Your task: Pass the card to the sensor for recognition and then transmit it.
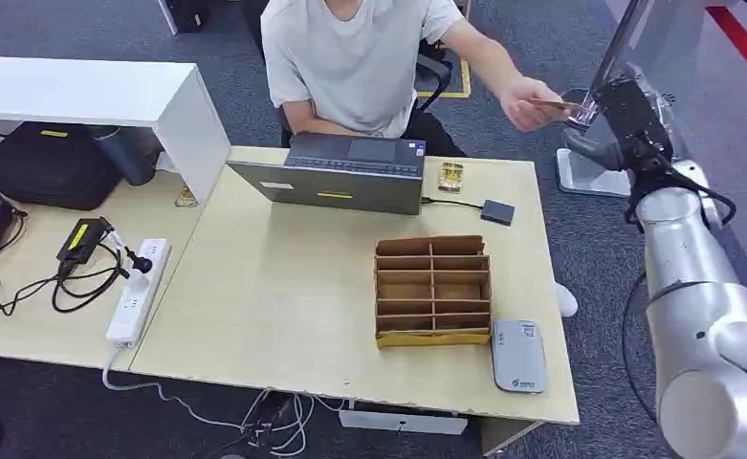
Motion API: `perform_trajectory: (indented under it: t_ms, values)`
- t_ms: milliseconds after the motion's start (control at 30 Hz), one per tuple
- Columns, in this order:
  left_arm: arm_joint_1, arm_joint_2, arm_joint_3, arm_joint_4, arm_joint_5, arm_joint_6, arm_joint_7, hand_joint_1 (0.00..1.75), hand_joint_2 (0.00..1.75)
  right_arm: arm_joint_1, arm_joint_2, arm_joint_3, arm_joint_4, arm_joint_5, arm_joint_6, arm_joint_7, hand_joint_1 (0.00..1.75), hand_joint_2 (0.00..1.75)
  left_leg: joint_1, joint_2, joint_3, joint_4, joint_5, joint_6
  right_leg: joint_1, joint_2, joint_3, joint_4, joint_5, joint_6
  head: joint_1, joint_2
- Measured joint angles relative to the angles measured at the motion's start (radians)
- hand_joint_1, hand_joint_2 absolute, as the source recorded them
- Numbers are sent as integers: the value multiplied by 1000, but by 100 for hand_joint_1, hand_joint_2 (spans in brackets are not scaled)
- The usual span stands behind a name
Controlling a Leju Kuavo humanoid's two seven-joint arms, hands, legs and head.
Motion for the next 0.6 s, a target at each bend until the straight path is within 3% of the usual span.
perform_trajectory:
  t_ms: [133,267,400,600]
  values:
    - [0,-13,1,1,23,19,-94,0,175,25,26,151,-41,75,-156,18,0,175,0,2,0,0,0,0,0,2,0,-1,0,0,0,0]
    - [-2,-29,2,1,38,47,-178,0,175,65,35,255,-72,69,-187,20,0,175,0,2,1,0,0,0,0,1,0,-1,0,0,0,0]
    - [-1,-39,3,3,48,35,-187,0,175,104,42,349,-104,62,-204,19,0,175,0,1,1,0,0,0,0,1,0,-1,0,0,0,0]
    - [-1,-40,3,5,50,29,-188,0,175,121,43,398,-126,61,-203,19,0,175,0,1,0,0,0,0,0,1,-1,-1,0,0,0,0]
